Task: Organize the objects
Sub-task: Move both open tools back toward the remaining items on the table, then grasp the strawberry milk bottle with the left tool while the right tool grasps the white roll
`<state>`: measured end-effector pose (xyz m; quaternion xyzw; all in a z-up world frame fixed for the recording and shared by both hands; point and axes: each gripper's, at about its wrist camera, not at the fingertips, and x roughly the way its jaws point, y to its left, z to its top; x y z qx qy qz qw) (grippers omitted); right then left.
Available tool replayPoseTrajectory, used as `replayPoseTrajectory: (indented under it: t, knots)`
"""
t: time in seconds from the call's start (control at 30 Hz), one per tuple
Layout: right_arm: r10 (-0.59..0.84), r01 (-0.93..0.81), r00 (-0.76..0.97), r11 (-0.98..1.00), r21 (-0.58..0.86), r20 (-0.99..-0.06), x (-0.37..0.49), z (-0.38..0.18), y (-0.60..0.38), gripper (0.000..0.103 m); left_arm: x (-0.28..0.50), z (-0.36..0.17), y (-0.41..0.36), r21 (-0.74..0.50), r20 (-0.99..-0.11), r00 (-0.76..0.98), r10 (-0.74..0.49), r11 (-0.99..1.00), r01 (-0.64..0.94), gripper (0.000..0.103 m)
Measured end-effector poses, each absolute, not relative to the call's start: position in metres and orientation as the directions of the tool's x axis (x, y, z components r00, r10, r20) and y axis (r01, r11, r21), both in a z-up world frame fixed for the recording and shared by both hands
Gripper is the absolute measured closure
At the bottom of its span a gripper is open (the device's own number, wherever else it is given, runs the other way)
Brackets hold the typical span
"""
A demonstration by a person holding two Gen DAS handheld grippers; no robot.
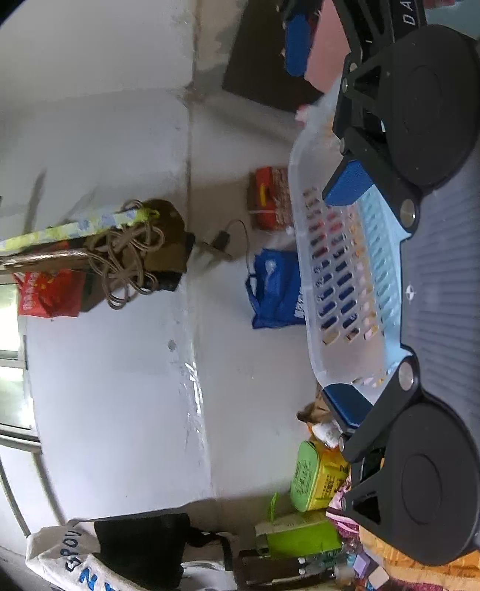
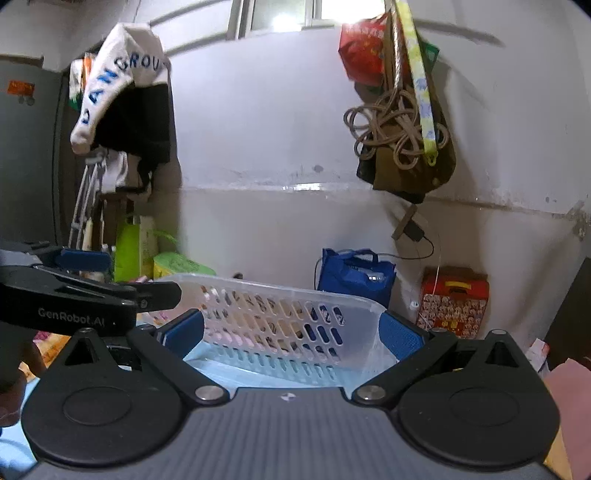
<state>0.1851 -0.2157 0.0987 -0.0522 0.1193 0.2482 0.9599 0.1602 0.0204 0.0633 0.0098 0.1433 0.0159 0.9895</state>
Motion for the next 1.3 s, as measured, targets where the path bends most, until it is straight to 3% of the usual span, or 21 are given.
replayPoseTrajectory:
  t: [0.17, 0.23, 0.43, 0.77, 1.03, 1.13, 1.3]
  knots:
    - [0.485, -0.492, 0.862, 0.87, -0.013, -0.148, 0.137, 0.094, -0.241, 0.0, 0.111, 0.049, 0.01, 0.07, -0.221, 0.974, -0.054, 0.995, 0.071, 0.0]
    - [0.466, -0.477, 0.872, 0.878, -0.046, -0.15, 0.126, 0.081, -0.246, 0.0, 0.095, 0.034, 0.004, 0.107, -0.233, 0.969, -0.082, 0.988, 0.109, 0.0]
    - [0.401, -0.434, 0.873, 0.899, -0.064, -0.277, 0.135, 0.025, -0.253, 0.0, 0.062, -0.008, -0.021, 0.183, -0.388, 0.898, -0.21, 0.937, 0.298, 0.003]
    - [0.385, -0.461, 0.821, 0.882, -0.092, -0.422, 0.147, 0.0, -0.239, 0.004, 0.043, -0.054, -0.039, 0.279, -0.515, 0.839, -0.175, 0.891, 0.358, 0.003]
    - [0.419, -0.493, 0.762, 0.87, -0.022, -0.494, 0.15, -0.013, -0.236, 0.01, 0.049, -0.061, -0.023, 0.179, -0.544, 0.82, -0.179, 0.93, 0.322, 0.003]
    - [0.415, -0.495, 0.757, 0.869, -0.028, -0.504, 0.149, -0.015, -0.234, 0.022, 0.051, -0.062, -0.022, 0.149, -0.533, 0.827, -0.178, 0.943, 0.299, 0.003]
    - [0.41, -0.473, 0.759, 0.881, 0.004, -0.506, 0.156, -0.013, -0.237, 0.022, 0.051, -0.07, -0.008, 0.004, -0.544, 0.819, -0.185, 0.975, 0.223, 0.003]
